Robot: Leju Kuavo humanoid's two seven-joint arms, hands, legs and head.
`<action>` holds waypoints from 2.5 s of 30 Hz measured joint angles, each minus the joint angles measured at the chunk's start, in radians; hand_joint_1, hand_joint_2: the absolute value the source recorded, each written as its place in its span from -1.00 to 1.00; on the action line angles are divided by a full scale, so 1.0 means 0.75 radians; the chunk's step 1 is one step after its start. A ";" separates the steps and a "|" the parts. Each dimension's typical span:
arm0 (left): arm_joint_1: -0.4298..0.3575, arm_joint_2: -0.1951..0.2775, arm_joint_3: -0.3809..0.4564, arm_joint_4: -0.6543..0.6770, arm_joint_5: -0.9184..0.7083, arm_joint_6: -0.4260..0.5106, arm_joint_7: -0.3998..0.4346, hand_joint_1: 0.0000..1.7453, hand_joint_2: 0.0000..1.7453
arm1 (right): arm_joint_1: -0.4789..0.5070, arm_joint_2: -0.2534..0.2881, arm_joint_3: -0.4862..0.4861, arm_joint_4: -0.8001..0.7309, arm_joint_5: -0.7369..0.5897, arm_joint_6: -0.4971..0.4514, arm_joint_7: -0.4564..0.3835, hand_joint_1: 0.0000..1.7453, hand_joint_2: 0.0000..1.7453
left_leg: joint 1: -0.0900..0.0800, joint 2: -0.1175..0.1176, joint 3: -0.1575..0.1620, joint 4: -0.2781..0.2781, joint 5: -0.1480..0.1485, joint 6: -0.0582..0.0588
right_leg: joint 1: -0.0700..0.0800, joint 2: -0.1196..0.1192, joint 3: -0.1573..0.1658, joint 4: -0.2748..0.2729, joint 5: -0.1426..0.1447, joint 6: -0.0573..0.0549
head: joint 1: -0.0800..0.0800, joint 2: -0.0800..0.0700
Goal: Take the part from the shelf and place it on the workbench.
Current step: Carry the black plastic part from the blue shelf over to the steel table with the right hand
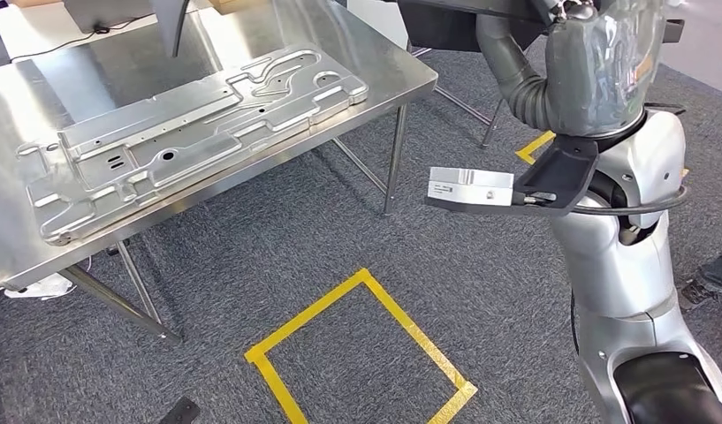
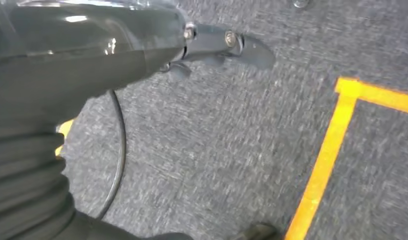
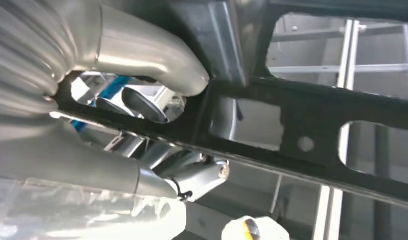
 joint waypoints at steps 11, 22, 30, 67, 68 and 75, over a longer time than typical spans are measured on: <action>-0.002 -0.005 0.001 0.000 0.000 0.000 0.000 -1.00 1.00 | 0.000 0.001 -0.001 -0.003 0.002 0.000 0.000 1.00 1.00 | -0.025 0.125 0.000 -0.003 -0.001 0.031 | 0.047 -0.141 0.010 0.007 0.004 -0.025 | 0.041 0.000; 0.000 -0.008 -0.001 0.000 -0.003 0.000 0.017 -1.00 1.00 | 0.005 0.010 0.006 -0.007 0.048 0.000 0.002 1.00 1.00 | -0.011 0.053 -0.134 0.336 -0.149 -0.005 | 0.021 -0.100 0.018 -0.027 0.024 -0.069 | 0.008 0.000; 0.003 -0.017 -0.001 0.002 -0.010 -0.004 0.021 -1.00 1.00 | 0.005 0.017 0.005 -0.007 0.057 -0.002 0.003 1.00 1.00 | 0.018 0.038 -0.003 0.024 -0.024 -0.024 | 0.015 -0.079 0.003 -0.004 0.019 -0.035 | 0.005 0.000; -0.001 -0.018 -0.011 0.002 -0.019 0.000 0.020 -1.00 1.00 | 0.015 0.024 0.002 -0.011 0.076 -0.008 0.005 1.00 1.00 | -0.007 0.044 -0.021 0.013 -0.001 0.042 | 0.022 -0.070 -0.020 0.139 -0.090 -0.014 | 0.012 0.000; -0.001 -0.018 -0.011 0.002 -0.019 0.000 0.020 -1.00 1.00 | 0.015 0.024 0.002 -0.011 0.076 -0.008 0.005 1.00 1.00 | -0.008 0.045 -0.018 0.014 -0.005 0.047 | 0.023 -0.071 -0.072 0.225 -0.121 -0.012 | 0.016 0.000; -0.001 -0.019 -0.013 0.002 -0.019 0.001 0.020 -1.00 1.00 | 0.017 0.024 0.002 -0.011 0.077 -0.009 0.006 1.00 1.00 | -0.009 0.040 0.041 0.009 -0.054 0.046 | 0.041 -0.075 -0.090 0.058 0.057 -0.033 | 0.035 0.000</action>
